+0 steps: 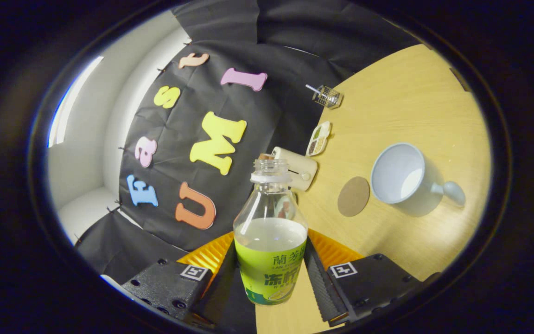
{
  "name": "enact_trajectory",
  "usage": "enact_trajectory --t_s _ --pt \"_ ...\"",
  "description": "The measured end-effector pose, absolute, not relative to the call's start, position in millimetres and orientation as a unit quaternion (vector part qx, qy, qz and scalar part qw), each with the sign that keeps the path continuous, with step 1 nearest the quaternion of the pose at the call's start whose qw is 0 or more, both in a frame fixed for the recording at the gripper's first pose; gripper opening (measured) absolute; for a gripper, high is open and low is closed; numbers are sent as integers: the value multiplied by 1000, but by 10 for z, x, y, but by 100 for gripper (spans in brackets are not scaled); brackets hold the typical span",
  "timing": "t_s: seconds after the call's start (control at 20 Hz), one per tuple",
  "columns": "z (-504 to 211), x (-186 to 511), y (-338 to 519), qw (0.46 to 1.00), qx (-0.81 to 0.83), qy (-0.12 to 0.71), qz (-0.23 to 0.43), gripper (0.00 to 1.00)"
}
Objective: Take the bottle from table, then pour the juice into the cup, finally place the bottle on the coaster
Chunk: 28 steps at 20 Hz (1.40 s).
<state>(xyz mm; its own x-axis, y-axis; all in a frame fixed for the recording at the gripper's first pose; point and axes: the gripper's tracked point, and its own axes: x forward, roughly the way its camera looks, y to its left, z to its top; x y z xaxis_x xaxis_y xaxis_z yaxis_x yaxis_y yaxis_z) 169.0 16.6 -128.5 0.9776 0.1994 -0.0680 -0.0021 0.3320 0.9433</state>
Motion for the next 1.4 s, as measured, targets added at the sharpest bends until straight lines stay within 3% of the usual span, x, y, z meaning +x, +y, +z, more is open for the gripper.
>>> enact_trajectory --t_s 0.75,1.4 --pt "-996 1777 57 644 755 63 105 80" --pt "-1050 1820 -92 612 782 59 100 80"
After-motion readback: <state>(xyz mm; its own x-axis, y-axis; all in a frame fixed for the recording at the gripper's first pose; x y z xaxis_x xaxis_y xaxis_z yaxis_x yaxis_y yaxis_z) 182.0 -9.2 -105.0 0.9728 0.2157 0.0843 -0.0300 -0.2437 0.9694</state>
